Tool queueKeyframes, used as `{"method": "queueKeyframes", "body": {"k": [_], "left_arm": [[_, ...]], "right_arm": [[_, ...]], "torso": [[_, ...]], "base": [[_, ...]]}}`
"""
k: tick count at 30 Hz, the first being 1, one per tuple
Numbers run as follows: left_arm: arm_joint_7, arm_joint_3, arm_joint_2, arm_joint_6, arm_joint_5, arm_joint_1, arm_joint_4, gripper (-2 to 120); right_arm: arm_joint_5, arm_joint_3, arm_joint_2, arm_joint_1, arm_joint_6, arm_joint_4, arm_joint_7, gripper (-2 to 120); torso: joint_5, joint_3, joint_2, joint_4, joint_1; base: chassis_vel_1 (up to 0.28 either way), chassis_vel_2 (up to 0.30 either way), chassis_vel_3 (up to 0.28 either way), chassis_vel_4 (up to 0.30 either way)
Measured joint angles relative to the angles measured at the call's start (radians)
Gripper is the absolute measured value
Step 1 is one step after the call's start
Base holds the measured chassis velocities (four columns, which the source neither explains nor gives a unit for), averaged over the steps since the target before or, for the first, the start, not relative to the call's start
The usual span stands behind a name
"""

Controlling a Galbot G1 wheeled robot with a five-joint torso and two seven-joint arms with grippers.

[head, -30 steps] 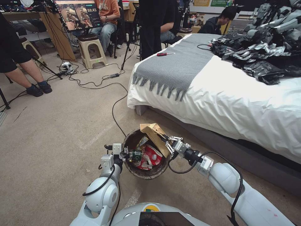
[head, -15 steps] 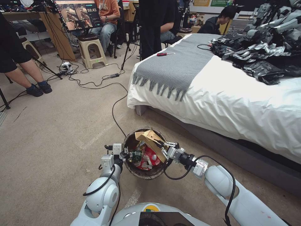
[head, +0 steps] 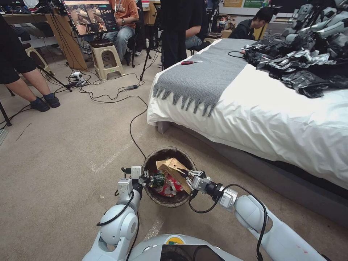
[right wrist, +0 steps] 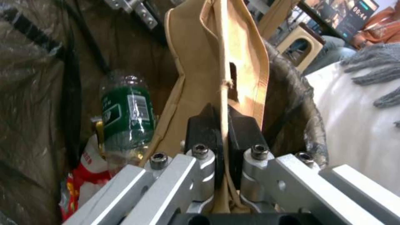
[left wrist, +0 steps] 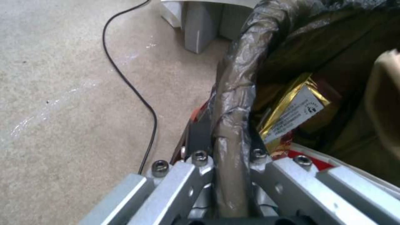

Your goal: Pick up the trash bin, then pick up the garbage from the floor and place it into the trash bin.

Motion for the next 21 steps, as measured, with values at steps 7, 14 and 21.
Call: {"method": "queueKeyframes", "body": {"k": [7, 14, 21], "left_arm": [[0.0, 0.001, -0.002, 0.001, 0.0, -0.001, 0.002, 0], [0.0, 0.002, -0.003, 0.001, 0.001, -0.002, 0.006, 0], [0.001, 0.003, -0.004, 0.002, 0.002, -0.002, 0.006, 0]], "right_arm": [[-0.01, -0.003, 0.001, 0.011, 0.001, -0.008, 0.0, 18], [-0.014, -0.004, 0.001, 0.015, 0.001, -0.009, -0.003, 44], [-0.015, -0.004, 0.002, 0.014, 0.001, -0.002, -0.004, 64]], "torso": [[0.0, 0.0, 0.0, 0.0001, 0.0], [0.0, 0.0, 0.0, 0.0, 0.0], [0.0, 0.0, 0.0, 0.0001, 0.0]], "base": [[0.0, 0.0, 0.0, 0.0], [0.0, 0.0, 0.0, 0.0], [0.0, 0.0, 0.0, 0.0]]}}
